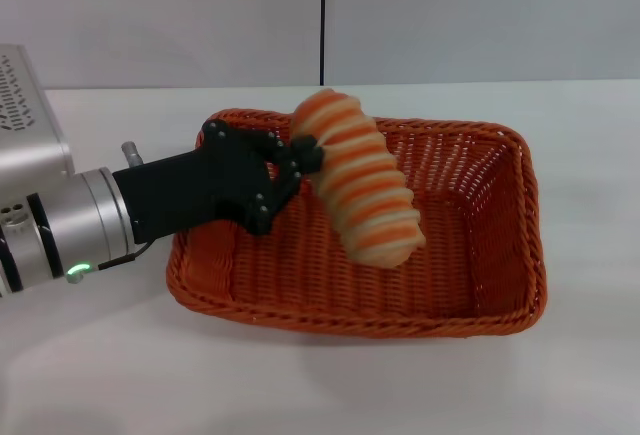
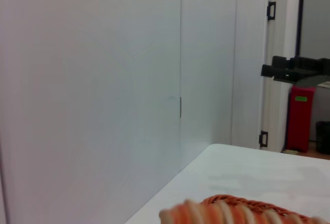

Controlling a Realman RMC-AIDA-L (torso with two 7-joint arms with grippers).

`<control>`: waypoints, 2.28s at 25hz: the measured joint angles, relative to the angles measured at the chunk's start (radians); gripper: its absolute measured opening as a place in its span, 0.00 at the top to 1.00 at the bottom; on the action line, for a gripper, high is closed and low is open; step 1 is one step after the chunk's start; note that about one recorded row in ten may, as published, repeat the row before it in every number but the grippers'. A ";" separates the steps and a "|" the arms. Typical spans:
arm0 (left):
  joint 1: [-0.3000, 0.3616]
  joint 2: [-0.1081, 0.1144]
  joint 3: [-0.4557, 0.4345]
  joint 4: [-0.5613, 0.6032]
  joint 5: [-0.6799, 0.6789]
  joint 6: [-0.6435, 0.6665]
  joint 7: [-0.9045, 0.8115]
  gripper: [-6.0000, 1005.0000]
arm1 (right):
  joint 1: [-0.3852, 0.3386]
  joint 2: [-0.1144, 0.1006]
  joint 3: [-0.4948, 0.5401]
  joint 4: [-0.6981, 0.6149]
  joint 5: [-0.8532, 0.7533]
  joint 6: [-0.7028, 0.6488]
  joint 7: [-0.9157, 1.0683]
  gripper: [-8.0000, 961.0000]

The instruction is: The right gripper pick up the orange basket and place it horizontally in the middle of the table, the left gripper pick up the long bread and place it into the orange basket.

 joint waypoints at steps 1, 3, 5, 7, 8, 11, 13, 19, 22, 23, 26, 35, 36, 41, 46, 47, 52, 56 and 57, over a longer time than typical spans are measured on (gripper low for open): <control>0.000 0.000 0.000 0.000 0.000 0.000 0.000 0.95 | 0.000 0.000 0.000 0.000 0.000 0.000 0.000 0.39; 0.007 0.001 0.007 -0.002 -0.008 -0.013 -0.003 0.92 | 0.001 -0.002 0.000 0.000 -0.001 -0.003 -0.002 0.39; 0.026 0.002 0.009 -0.003 -0.021 -0.018 0.005 0.87 | 0.003 -0.008 0.000 0.001 -0.006 -0.006 -0.004 0.39; 0.035 0.003 0.008 -0.003 -0.025 -0.023 0.008 0.81 | 0.004 -0.010 0.000 0.001 -0.008 -0.008 -0.004 0.39; 0.035 0.003 0.008 -0.003 -0.025 -0.023 0.008 0.79 | 0.004 -0.010 0.000 0.001 -0.008 -0.008 -0.004 0.39; 0.044 0.005 -0.002 -0.004 -0.026 -0.028 0.008 0.72 | 0.004 -0.011 0.003 0.001 -0.008 -0.008 -0.004 0.39; 0.054 0.006 -0.042 -0.006 -0.032 -0.026 0.008 0.68 | 0.004 -0.011 0.006 0.001 -0.008 -0.008 -0.005 0.39; 0.068 0.011 -0.219 -0.071 -0.116 0.006 0.005 0.43 | 0.004 -0.014 0.016 0.001 -0.004 -0.008 -0.025 0.39; 0.048 0.011 -0.363 -0.213 -0.159 0.053 0.040 0.29 | 0.004 -0.010 0.052 0.001 0.003 -0.008 -0.039 0.39; 0.048 0.011 -0.363 -0.213 -0.159 0.053 0.040 0.26 | 0.004 -0.008 0.068 0.001 0.003 -0.008 -0.040 0.39; 0.020 0.010 -0.531 -0.390 -0.228 0.174 0.192 0.20 | 0.008 -0.008 0.134 0.031 0.014 -0.009 -0.040 0.39; 0.033 0.011 -0.804 -0.464 -0.260 0.312 0.265 0.20 | 0.018 0.002 0.198 0.053 0.019 -0.113 -0.089 0.39; 0.033 0.011 -0.804 -0.464 -0.260 0.312 0.265 0.20 | 0.019 0.005 0.201 0.053 0.022 -0.133 -0.101 0.39; 0.060 0.017 -0.850 -0.461 -0.253 0.342 0.281 0.20 | 0.024 0.017 0.212 0.059 0.030 -0.176 -0.127 0.39; 0.068 0.014 -0.874 -0.487 -0.252 0.372 0.325 0.20 | 0.030 0.019 0.223 0.067 0.031 -0.186 -0.140 0.39; 0.069 0.014 -0.877 -0.502 -0.253 0.373 0.339 0.20 | 0.030 0.019 0.223 0.068 0.031 -0.187 -0.140 0.39; 0.064 0.013 -0.909 -0.538 -0.257 0.372 0.355 0.20 | 0.030 0.018 0.213 0.065 0.021 -0.190 -0.141 0.39; 0.053 0.012 -0.938 -0.570 -0.260 0.370 0.391 0.20 | 0.030 0.017 0.205 0.060 0.010 -0.191 -0.142 0.39; 0.046 0.011 -0.953 -0.590 -0.261 0.370 0.409 0.20 | 0.030 0.017 0.205 0.060 0.007 -0.191 -0.156 0.39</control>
